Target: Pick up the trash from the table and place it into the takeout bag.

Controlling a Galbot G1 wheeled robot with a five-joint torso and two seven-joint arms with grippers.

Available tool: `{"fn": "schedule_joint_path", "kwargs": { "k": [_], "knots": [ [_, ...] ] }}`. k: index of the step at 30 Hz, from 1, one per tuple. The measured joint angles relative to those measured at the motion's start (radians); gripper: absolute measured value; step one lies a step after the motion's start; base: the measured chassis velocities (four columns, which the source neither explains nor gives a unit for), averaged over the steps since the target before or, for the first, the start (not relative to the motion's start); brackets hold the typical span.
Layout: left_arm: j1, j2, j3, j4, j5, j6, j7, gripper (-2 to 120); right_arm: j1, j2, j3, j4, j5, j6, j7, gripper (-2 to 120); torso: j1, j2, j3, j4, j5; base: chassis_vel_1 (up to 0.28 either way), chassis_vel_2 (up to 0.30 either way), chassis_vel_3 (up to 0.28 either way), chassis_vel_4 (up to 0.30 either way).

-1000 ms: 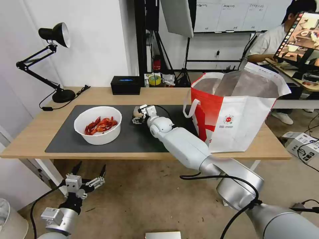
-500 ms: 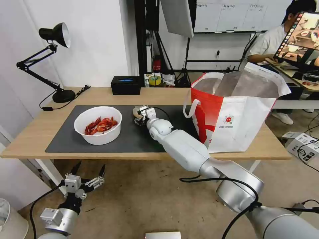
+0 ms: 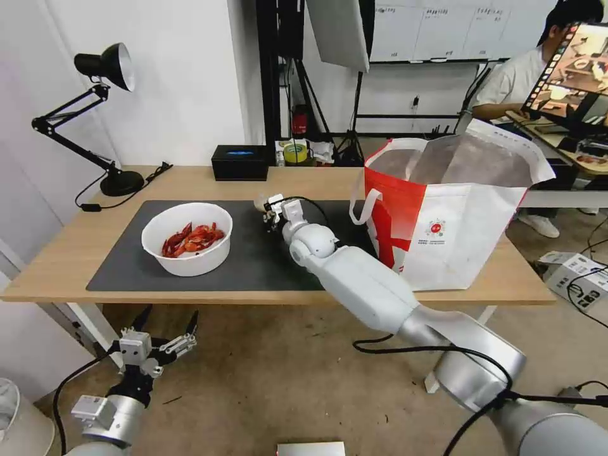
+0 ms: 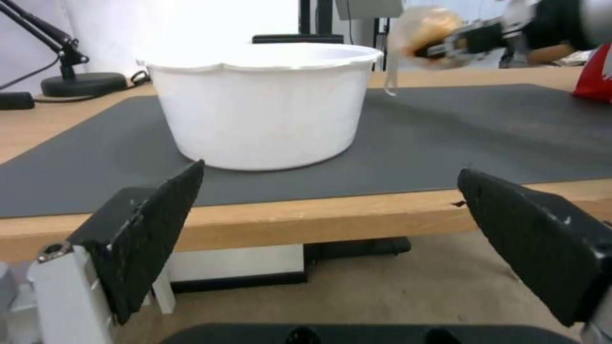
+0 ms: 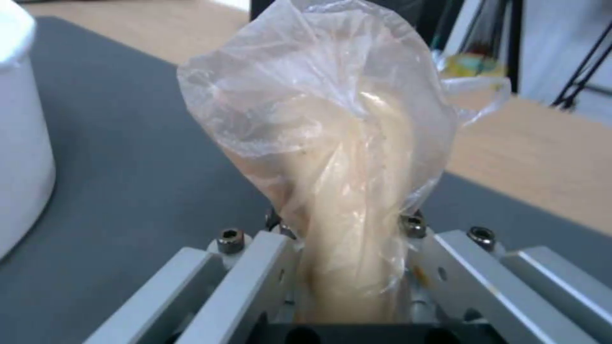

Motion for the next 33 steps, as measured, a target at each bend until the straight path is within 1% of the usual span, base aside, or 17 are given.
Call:
{"fn": "schedule_joint_path", "kwargs": {
  "k": [1,2,3,4,5,6,8,10,11,12,15,16,20,21,24,25,33],
  "knots": [
    [0.000,0.000,-0.001,-0.001,0.000,0.000,0.000,100,-0.013,-0.029,-0.006,0.048,-0.001,0.002,0.020,9,0.000,0.000,0.000,-0.0002,0.0000,0.000,0.000,0.000,0.000],
    [0.000,0.000,-0.001,-0.001,0.000,0.000,0.000,100,-0.013,-0.029,-0.006,0.048,-0.001,0.002,0.020,9,0.000,0.000,0.000,-0.0002,0.0000,0.000,0.000,0.000,0.000],
    [0.000,0.000,-0.002,-0.003,0.000,0.001,0.000,100,-0.037,-0.079,-0.011,0.129,-0.003,0.010,0.045,9,0.000,0.000,0.000,-0.0002,0.0000,0.000,0.000,0.000,0.000],
    [0.001,0.000,-0.002,-0.005,0.000,0.001,0.000,100,-0.052,-0.104,-0.011,0.169,-0.004,0.017,0.055,9,0.000,0.000,0.000,-0.0003,0.0000,0.000,0.000,0.000,0.000],
    [0.001,0.000,-0.002,-0.005,0.000,0.001,0.000,100,-0.052,-0.104,-0.011,0.169,-0.004,0.017,0.055,9,0.000,0.000,0.000,-0.0003,0.0000,0.000,0.000,0.000,0.000],
    [0.005,0.000,-0.002,-0.012,-0.005,0.005,-0.001,100,-0.086,-0.149,-0.007,0.254,-0.004,0.034,0.070,9,0.000,0.000,0.000,-0.0003,0.0003,0.000,0.000,0.000,0.000],
    [0.012,-0.002,-0.002,-0.019,-0.009,0.011,-0.003,100,-0.136,-0.204,0.021,0.364,-0.001,0.062,0.083,9,0.000,0.000,0.000,0.0000,0.0002,0.000,0.000,0.000,0.000],
    [0.014,-0.003,-0.002,-0.020,-0.009,0.011,-0.003,100,-0.150,-0.218,0.028,0.392,0.000,0.070,0.085,8,0.000,0.000,0.000,-0.0002,0.0002,0.000,0.000,0.000,0.000],
    [0.017,-0.003,-0.003,-0.022,-0.008,0.012,-0.004,100,-0.179,-0.247,0.044,0.451,0.000,0.087,0.090,8,0.000,0.000,0.000,-0.0002,0.0002,0.000,0.000,0.000,0.000],
    [0.017,-0.003,-0.003,-0.022,-0.008,0.012,-0.004,100,-0.179,-0.247,0.044,0.451,0.000,0.087,0.090,8,0.000,0.000,0.000,-0.0002,0.0002,0.000,0.000,0.000,0.000],
    [0.025,-0.006,-0.008,-0.032,-0.005,0.011,-0.004,100,-0.229,-0.304,0.081,0.571,0.000,0.114,0.096,8,0.000,0.000,0.000,-0.0001,0.0002,0.000,0.000,0.000,0.000],
    [0.025,-0.006,-0.008,-0.032,-0.005,0.011,-0.004,100,-0.229,-0.304,0.081,0.571,0.000,0.114,0.096,8,0.000,0.000,0.000,-0.0001,0.0002,0.000,0.000,0.000,0.000],
    [0.040,-0.010,-0.018,-0.048,-0.005,0.011,-0.008,100,-0.281,-0.366,0.155,0.696,-0.001,0.165,0.107,8,0.000,0.000,0.000,-0.0001,0.0002,0.000,0.000,0.000,0.000],
    [0.040,-0.010,-0.018,-0.048,-0.005,0.011,-0.008,100,-0.281,-0.366,0.155,0.696,-0.001,0.165,0.107,8,0.000,0.000,0.000,-0.0001,0.0002,0.000,0.000,0.000,0.000],
    [0.048,-0.013,-0.023,-0.058,-0.001,0.011,-0.011,100,-0.313,-0.423,0.212,0.769,0.001,0.208,0.109,8,0.000,0.000,0.000,-0.0001,0.0002,0.000,0.000,0.000,0.000],
    [0.048,-0.013,-0.023,-0.058,-0.001,0.011,-0.011,100,-0.313,-0.423,0.212,0.769,0.001,0.208,0.109,8,0.000,0.000,0.000,-0.0001,0.0002,0.000,0.000,0.000,0.000],
    [0.056,-0.037,-0.009,-0.073,0.035,0.008,-0.012,100,-0.335,-0.548,0.334,0.888,0.065,0.223,0.172,8,0.000,0.000,0.000,-0.0002,0.0001,0.000,0.000,0.000,0.000]
  ]
}}
